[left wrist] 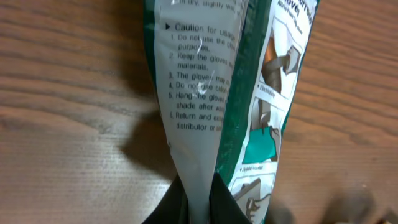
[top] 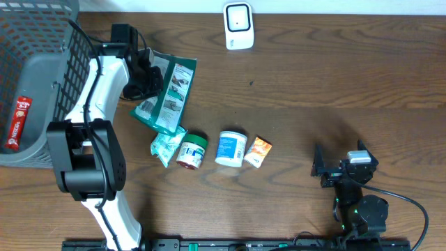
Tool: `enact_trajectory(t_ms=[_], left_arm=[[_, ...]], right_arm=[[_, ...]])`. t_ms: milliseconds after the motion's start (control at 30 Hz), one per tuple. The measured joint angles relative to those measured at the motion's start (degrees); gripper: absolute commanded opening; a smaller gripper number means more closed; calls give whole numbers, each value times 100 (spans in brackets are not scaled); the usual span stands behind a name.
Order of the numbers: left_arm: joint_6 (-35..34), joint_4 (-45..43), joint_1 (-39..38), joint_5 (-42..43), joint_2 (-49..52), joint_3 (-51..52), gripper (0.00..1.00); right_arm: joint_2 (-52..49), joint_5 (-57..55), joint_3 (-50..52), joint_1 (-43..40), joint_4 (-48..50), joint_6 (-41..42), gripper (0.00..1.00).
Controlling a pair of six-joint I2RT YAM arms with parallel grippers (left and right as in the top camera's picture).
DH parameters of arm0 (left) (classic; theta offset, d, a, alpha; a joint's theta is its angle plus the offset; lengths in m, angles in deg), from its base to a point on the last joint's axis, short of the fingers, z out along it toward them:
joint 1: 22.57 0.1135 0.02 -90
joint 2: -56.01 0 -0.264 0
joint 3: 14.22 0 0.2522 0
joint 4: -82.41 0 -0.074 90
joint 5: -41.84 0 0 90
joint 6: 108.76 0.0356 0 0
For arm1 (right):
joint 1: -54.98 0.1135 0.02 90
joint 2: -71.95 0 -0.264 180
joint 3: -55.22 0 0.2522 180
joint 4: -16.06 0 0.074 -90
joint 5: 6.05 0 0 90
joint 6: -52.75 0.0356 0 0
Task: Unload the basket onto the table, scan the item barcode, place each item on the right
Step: 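Lift the glove packet out and lay it behind the pouch, then move the left gripper into the basket toward the red Nescafé stick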
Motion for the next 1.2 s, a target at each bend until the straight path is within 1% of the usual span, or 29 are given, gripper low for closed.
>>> enact_trajectory(t_ms=[33,67,100,133,200,400,433,467,533,600,700,767,833,900,1033,1067,1200], left_arm=[[-20,-22,0,0,7,55,17],[-55,-31,0,0,7,90,40],[-92,-52,0,-2,9,92,47],[-76,-72,0,2,7,92,58],[-114,-70,0,4,7,92,64],[-105,90,0,2,-81,22,67],[-105,107,0,2,-179,-13,67],[-105,111,0,-15,-376,-122,71],[-109,109,0,-127,-804,-352,73],[-107,70,2,-557,-1445,-737,74],[-103,-297,116,-1622,-2529,-1246,75],[-103,-516,341,-2140,-2953,-1364,75],[-103,-675,734,-2546,-3182,-1425,76],[-103,-704,1349,-2894,-3163,-1432,81],[-4,-699,2247,-3128,-2542,-1397,84],[96,-695,2500,-3158,-2262,-1379,84],[649,-597,3112,-3233,-1399,-1327,85]], right_arm=[[0,0,0,0,0,0,99],[0,0,0,0,0,0,99],[0,0,0,0,0,0,99],[0,0,0,0,0,0,99],[0,0,0,0,0,0,99],[0,0,0,0,2,0,99],[0,0,0,0,0,0,99],[0,0,0,0,0,0,99],[0,0,0,0,0,0,99],[0,0,0,0,2,0,99],[0,0,0,0,0,0,99],[0,0,0,0,0,0,99],[0,0,0,0,0,0,99],[0,0,0,0,2,0,99],[0,0,0,0,0,0,99],[0,0,0,0,0,0,99],[0,0,0,0,0,0,99]])
